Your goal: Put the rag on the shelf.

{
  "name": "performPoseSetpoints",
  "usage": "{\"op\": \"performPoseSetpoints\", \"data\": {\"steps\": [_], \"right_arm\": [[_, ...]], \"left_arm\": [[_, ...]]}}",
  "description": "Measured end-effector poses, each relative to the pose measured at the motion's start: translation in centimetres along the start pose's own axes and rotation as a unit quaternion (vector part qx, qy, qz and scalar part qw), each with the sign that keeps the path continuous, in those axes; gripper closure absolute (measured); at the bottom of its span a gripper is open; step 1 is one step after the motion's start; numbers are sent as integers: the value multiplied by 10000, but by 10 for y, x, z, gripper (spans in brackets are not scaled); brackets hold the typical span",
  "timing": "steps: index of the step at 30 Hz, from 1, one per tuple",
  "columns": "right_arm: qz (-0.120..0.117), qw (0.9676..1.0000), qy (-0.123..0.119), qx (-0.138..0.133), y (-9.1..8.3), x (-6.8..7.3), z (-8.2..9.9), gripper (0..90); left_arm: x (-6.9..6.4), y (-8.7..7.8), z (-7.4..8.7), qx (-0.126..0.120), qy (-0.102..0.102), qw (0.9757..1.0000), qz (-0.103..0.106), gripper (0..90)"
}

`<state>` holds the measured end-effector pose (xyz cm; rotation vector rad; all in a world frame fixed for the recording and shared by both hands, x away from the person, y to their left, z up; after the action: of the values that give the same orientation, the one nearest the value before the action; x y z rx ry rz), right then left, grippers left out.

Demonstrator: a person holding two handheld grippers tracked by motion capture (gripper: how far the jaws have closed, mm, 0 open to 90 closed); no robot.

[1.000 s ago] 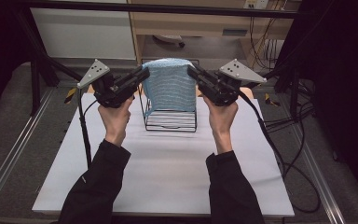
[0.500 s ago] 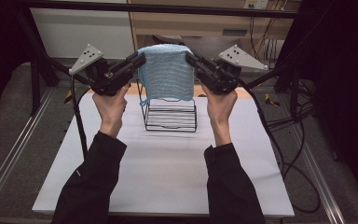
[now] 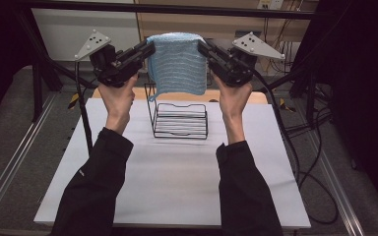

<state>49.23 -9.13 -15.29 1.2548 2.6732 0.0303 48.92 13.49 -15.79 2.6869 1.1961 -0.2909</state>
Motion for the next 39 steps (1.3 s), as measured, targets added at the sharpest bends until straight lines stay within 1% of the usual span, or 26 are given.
{"op": "performPoseSetpoints", "data": {"steps": [2, 9, 14, 18, 20, 22, 26, 31, 36, 38, 39], "right_arm": [[16, 10000, -31, -7, 2, -1, -2, 824], [78, 9999, -79, -39, 10, -6, -8, 824], [117, 9998, -107, -133, 16, -10, -14, 824], [147, 9997, -91, -193, 20, -13, -17, 824], [171, 9996, -101, -192, 22, -15, -18, 824], [196, 9995, -120, -221, 23, -17, -18, 824], [251, 9992, -150, -287, 24, -19, -21, 824], [330, 9988, -180, -327, 23, -24, -23, 823], [416, 9985, -255, -238, 24, -27, -21, 823], [416, 9985, -258, -252, 25, -27, -20, 824], [418, 9984, -269, -278, 25, -27, -21, 824]], "left_arm": [[1, 2, -3, -9, -32, 10000, 4, 789], [5, 10, -12, 0, -21, 10000, -49, 790], [7, 13, -19, -104, 82, 9999, -70, 789], [8, 18, -23, -134, 92, 9998, -88, 789], [10, 21, -26, -125, 164, 9997, -113, 789], [10, 23, -28, -178, 225, 9995, -118, 788], [10, 29, -32, -190, 283, 9993, -130, 788], [10, 37, -33, -225, 326, 9992, -67, 788], [12, 45, -29, -206, 404, 9989, -99, 787], [14, 48, -30, -221, 376, 9990, -97, 787], [15, 50, -31, -224, 318, 9992, -63, 786]]}}
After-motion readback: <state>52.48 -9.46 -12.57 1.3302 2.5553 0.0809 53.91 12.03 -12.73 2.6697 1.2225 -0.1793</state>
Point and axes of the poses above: each handheld gripper's, and its own axes: y roughly forward along the jaws, z roughly out of its underside, x roughly to its left, the point moved 5 cm from there along y, roughly forward along the jaws, and after that the axes turned 8 degrees about -y, right-handed, at the moved point
